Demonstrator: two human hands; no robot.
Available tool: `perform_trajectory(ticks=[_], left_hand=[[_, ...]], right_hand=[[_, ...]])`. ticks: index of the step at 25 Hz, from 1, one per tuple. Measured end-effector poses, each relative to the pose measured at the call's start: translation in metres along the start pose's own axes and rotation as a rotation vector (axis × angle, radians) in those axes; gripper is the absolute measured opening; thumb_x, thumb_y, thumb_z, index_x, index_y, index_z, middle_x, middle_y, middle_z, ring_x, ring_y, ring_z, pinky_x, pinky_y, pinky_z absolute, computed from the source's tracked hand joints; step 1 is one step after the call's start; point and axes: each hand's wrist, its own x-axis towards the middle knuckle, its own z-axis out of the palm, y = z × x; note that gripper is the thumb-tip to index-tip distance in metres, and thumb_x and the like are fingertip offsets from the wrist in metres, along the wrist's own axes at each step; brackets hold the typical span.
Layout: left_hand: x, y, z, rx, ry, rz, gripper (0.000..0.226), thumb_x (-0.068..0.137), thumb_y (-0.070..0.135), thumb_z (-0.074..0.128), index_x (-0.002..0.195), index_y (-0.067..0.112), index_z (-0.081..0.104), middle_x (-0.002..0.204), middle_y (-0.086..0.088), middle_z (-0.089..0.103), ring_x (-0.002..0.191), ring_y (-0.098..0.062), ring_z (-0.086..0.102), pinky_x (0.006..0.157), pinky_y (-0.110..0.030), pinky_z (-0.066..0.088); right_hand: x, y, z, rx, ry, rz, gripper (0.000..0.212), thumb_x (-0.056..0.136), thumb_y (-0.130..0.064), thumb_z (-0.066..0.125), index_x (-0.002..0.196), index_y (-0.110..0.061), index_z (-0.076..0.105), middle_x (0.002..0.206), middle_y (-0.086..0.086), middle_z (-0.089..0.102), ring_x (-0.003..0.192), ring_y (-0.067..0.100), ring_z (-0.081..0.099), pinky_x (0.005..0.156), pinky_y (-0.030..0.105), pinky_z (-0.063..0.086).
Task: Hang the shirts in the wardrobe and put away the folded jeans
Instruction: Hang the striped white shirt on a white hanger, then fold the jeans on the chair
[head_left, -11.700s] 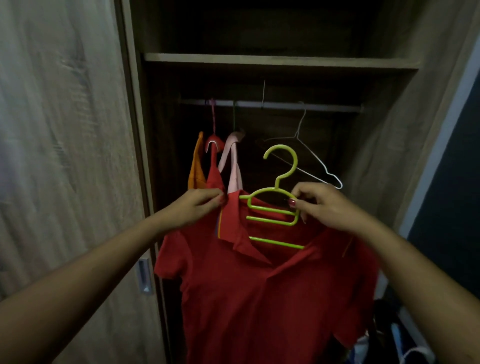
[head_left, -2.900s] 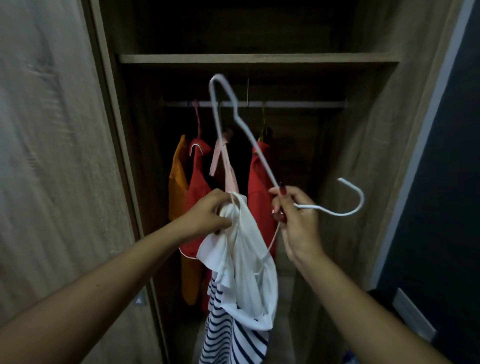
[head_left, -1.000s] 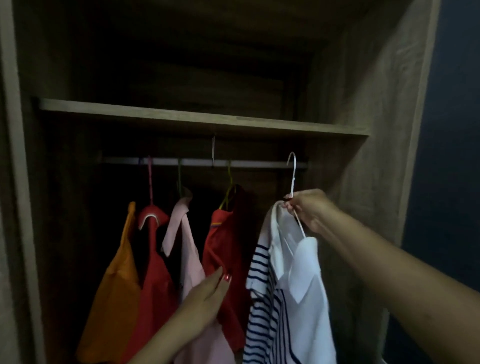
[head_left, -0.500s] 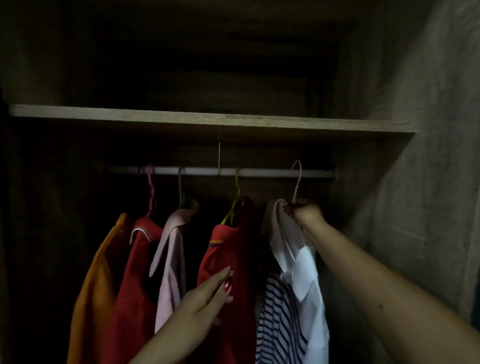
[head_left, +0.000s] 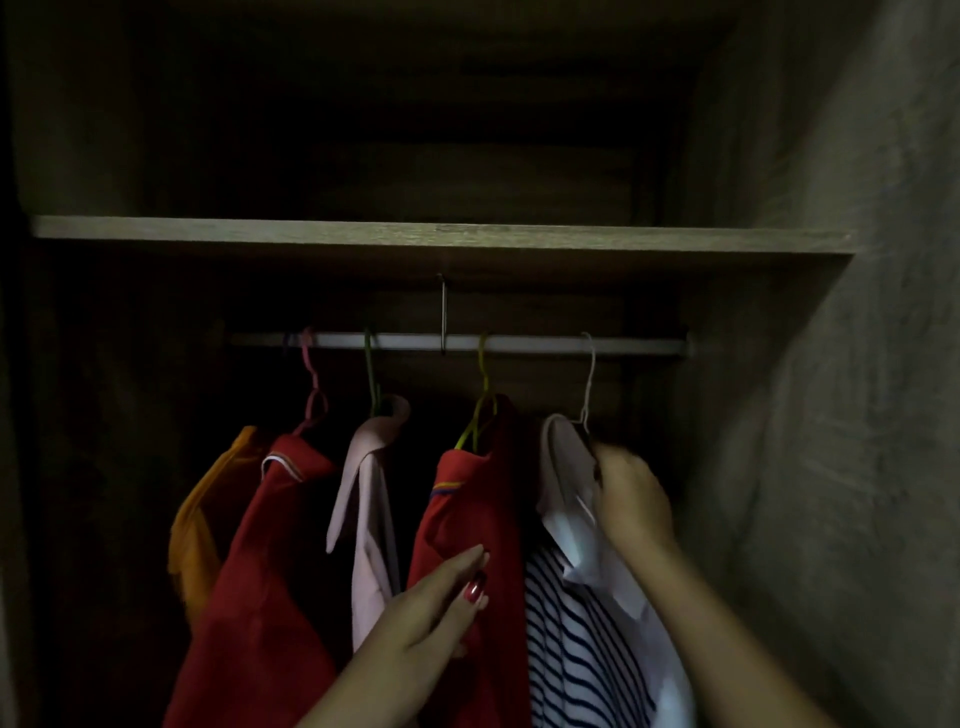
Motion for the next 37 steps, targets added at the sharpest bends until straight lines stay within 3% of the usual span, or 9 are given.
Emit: perform_trajectory(ticks=[3,6,10,16,18,23,27,30,37], left_hand=[[-0.004,-0.004,0.002,-0.001,0.017,0.037,0.051,0.091,0.022,0.055,0.108,0.07,0.048,0.113,0.052,0.05,0.111,0.002,0.061,0.069,-0.018,0.054],[-0.011,-0.007,-0.002,0.021,0.002,0.076,0.038,0.085,0.048,0.053,0.112,0.072,0.044,0.122,0.044,0.051,0.115,0.004,0.058,0.08,-0.018,0.053],[-0.029,-0.014,-0.012,-0.037,-0.038,0.054,0.038,0.093,0.037,0.049,0.131,0.038,0.049,0.132,0.025,0.056,0.121,-0.003,0.056,0.086,-0.013,0.047],[-0.126,-0.016,-0.08,0.066,0.063,-0.001,0.047,0.09,0.04,0.046,0.136,0.031,0.044,0.136,0.02,0.054,0.122,-0.006,0.056,0.095,-0.023,0.048],[-0.188,-0.019,-0.12,0.183,0.224,-0.031,0.045,0.092,0.037,0.046,0.136,0.026,0.047,0.134,0.014,0.058,0.122,-0.005,0.055,0.1,-0.022,0.045],[-0.4,-0.031,-0.242,0.358,0.665,-0.324,0.043,0.092,0.032,0.048,0.128,0.01,0.056,0.125,-0.005,0.064,0.113,-0.012,0.061,0.098,-0.023,0.046],[-0.56,-0.054,-0.288,0.128,1.069,-0.606,0.025,0.097,0.013,0.045,0.12,0.015,0.055,0.108,-0.002,0.065,0.096,-0.001,0.062,0.087,-0.02,0.049],[-0.662,-0.08,-0.295,-0.012,1.327,-0.823,0.026,0.099,0.007,0.039,0.117,0.009,0.059,0.097,0.003,0.065,0.089,-0.011,0.062,0.077,-0.021,0.053],[-0.798,-0.207,-0.233,-0.261,1.529,-1.259,0.018,0.097,0.012,0.046,0.103,0.014,0.063,0.099,-0.002,0.064,0.088,-0.014,0.059,0.068,-0.023,0.046]], right_hand=[[-0.049,0.02,0.02,-0.128,0.066,-0.188,0.085,0.065,-0.03,0.083,0.138,-0.011,0.043,0.146,0.0,0.042,0.132,0.022,0.045,0.107,0.027,0.038],[-0.074,0.026,0.032,0.083,0.123,-0.307,0.055,0.096,-0.04,0.035,0.141,-0.008,0.037,0.147,-0.001,0.035,0.14,0.019,0.03,0.116,0.015,0.015],[-0.108,0.003,0.026,0.31,0.206,-0.238,0.052,0.083,0.004,0.04,0.135,0.003,0.046,0.144,0.007,0.043,0.136,0.026,0.04,0.113,0.023,0.025],[-0.193,-0.108,0.014,0.538,0.307,-0.363,0.038,0.079,0.007,0.044,0.104,-0.002,0.071,0.109,0.009,0.069,0.104,0.008,0.059,0.099,0.014,0.039],[-0.24,-0.163,0.031,0.696,0.179,-0.402,0.035,0.08,0.006,0.046,0.1,-0.005,0.072,0.099,0.007,0.071,0.092,0.002,0.059,0.09,0.013,0.042],[-0.389,-0.301,0.105,0.937,-0.364,-0.48,0.029,0.085,-0.002,0.046,0.102,-0.006,0.069,0.102,0.012,0.07,0.096,0.026,0.065,0.093,0.043,0.049],[-0.517,-0.375,0.156,1.033,-0.811,-0.459,0.031,0.087,-0.016,0.044,0.107,-0.019,0.067,0.105,0.006,0.07,0.098,0.021,0.066,0.092,0.037,0.05],[-0.608,-0.399,0.199,0.903,-1.084,-0.504,0.027,0.089,-0.003,0.053,0.107,-0.015,0.067,0.104,0.003,0.07,0.093,0.011,0.064,0.083,0.018,0.049],[-0.717,-0.367,0.337,0.555,-1.43,-0.362,0.024,0.087,0.003,0.055,0.106,-0.005,0.067,0.107,0.012,0.068,0.097,0.021,0.062,0.081,0.024,0.046]])
